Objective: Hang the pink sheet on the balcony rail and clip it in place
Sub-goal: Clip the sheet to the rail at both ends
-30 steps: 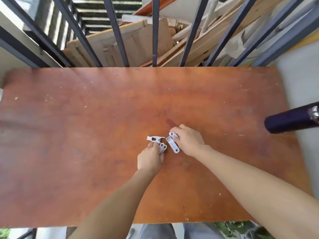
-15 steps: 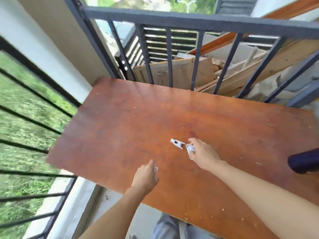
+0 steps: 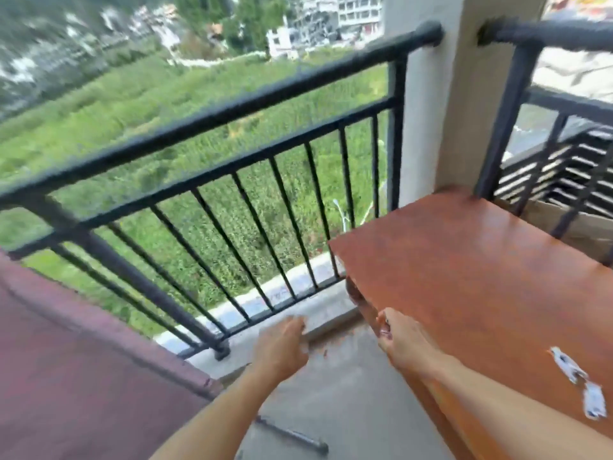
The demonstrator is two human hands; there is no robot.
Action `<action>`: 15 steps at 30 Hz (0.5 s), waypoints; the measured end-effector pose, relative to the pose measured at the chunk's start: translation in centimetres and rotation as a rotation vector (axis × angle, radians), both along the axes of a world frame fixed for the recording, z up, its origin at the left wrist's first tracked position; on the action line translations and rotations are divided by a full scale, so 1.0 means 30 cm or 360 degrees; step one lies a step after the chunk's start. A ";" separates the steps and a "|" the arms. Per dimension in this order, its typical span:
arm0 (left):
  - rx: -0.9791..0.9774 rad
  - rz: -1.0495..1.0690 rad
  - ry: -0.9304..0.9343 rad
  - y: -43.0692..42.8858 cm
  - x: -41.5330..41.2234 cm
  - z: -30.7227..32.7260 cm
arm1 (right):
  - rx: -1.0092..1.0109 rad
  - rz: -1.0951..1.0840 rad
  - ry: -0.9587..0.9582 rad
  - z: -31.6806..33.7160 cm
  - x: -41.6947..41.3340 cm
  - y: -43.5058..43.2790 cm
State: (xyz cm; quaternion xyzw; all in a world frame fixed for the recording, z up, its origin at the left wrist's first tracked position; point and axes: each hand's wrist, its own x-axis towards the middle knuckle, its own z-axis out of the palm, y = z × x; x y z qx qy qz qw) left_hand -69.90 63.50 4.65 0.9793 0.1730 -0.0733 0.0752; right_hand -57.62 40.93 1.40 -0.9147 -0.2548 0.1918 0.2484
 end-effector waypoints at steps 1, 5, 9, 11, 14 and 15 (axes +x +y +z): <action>0.0056 0.0037 -0.0059 0.073 -0.064 0.030 | 0.0002 0.0059 -0.0031 0.007 -0.030 0.080; 0.0302 0.0147 -0.0165 0.311 -0.289 0.176 | -0.0050 0.0222 -0.0128 0.053 -0.149 0.398; 0.0523 0.0204 -0.0332 0.532 -0.475 0.380 | 0.0127 0.0458 -0.0198 0.167 -0.275 0.737; 0.0642 0.0154 -0.0360 0.616 -0.534 0.490 | 0.0271 0.0553 -0.0227 0.241 -0.326 0.876; 0.0958 0.0032 -0.0537 0.719 -0.601 0.660 | 0.0489 0.0701 -0.0332 0.362 -0.393 1.064; 0.1042 0.0039 -0.0586 0.747 -0.623 0.716 | 0.0569 0.0765 -0.0379 0.407 -0.414 1.121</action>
